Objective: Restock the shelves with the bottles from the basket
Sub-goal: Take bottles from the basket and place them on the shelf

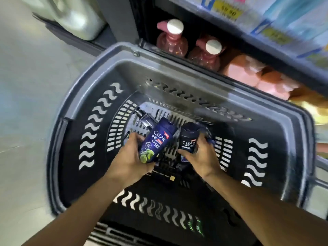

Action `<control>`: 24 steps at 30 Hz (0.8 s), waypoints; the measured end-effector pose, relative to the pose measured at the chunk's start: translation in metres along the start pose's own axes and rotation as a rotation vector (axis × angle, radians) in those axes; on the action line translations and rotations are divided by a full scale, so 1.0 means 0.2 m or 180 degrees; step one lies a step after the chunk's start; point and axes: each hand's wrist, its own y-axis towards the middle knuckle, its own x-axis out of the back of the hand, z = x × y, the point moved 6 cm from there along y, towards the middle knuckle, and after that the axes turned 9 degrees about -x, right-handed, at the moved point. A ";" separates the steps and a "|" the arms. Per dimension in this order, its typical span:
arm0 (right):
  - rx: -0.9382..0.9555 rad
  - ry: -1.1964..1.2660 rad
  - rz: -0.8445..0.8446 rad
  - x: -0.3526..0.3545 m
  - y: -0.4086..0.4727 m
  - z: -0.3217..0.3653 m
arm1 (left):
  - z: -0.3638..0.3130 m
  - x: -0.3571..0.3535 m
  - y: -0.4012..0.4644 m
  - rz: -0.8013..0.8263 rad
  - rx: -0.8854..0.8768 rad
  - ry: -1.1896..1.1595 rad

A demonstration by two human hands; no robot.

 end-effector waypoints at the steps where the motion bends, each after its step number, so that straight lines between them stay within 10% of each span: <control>1: 0.0013 0.0084 0.0118 0.02 -0.05 0.03 | -0.04 0.02 -0.05 -0.0048 -0.0049 -0.0170; 14: 0.0147 0.1228 0.1244 0.66 -1.15 0.89 | -0.63 0.46 -1.07 -0.0682 -0.0441 -0.1625; 24: 0.0304 0.1601 0.0792 1.18 -2.03 1.37 | -1.14 0.80 -1.90 -0.0748 -0.0654 -0.2159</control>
